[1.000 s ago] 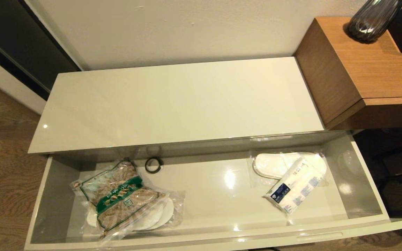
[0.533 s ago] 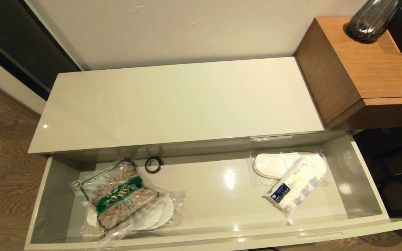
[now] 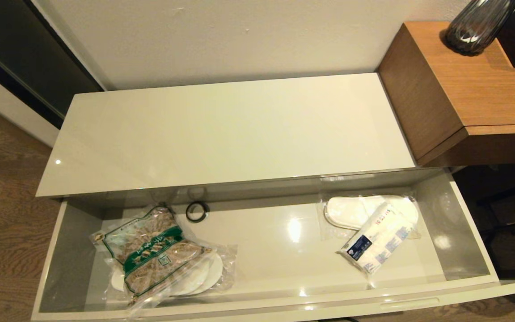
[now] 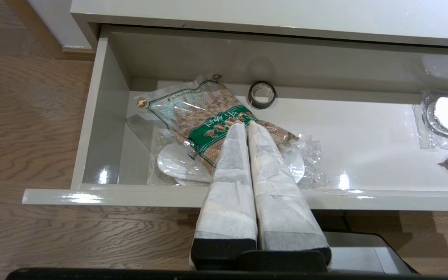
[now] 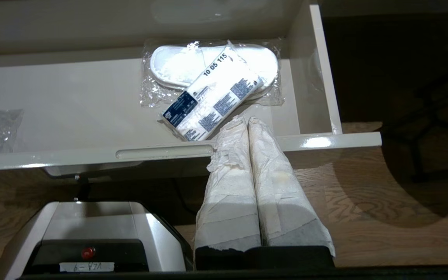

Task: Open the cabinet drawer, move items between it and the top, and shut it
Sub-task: Take out the disposable slippers from the drawer

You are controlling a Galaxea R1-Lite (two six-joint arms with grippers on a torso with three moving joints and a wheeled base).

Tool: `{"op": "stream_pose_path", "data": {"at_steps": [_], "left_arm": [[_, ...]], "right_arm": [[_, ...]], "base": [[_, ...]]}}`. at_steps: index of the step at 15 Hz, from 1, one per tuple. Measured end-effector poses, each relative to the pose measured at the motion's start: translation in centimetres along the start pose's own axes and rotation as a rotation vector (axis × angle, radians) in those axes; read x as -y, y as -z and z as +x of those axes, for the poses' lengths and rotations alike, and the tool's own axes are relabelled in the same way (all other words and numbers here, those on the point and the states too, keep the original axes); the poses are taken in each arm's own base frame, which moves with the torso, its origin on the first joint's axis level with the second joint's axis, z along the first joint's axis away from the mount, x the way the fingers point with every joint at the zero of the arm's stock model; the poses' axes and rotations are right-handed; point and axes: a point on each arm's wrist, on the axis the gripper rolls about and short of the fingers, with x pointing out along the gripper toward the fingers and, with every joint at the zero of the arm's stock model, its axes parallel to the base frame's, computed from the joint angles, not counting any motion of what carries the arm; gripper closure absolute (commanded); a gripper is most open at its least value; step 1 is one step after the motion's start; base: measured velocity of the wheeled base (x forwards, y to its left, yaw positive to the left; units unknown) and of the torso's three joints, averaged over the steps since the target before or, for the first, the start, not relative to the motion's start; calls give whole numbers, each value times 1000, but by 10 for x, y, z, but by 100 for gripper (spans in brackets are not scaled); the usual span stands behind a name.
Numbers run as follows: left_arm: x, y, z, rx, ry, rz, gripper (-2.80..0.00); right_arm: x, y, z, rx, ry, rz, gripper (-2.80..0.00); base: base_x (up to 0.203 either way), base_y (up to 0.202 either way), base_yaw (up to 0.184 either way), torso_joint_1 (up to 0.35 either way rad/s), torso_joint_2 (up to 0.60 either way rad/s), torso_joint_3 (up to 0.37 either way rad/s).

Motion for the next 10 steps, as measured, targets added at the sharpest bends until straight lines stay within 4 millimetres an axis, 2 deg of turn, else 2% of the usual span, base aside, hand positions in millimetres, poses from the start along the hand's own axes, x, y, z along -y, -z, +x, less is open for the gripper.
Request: {"op": "stream_pose_path", "data": {"at_steps": [7,8,10], "left_arm": [[0,0,0,0,0,0,0],[0,0,0,0,0,0,0],[0,0,0,0,0,0,0]], "right_arm": [[0,-2,0,7,10,8,0],[1,-8,-3,20,9,9,0],[2,-36,-18,60,-19,9,0]], "base": [[0,0,0,0,0,0],[0,0,0,0,0,0],[0,0,0,0,0,0]]}}
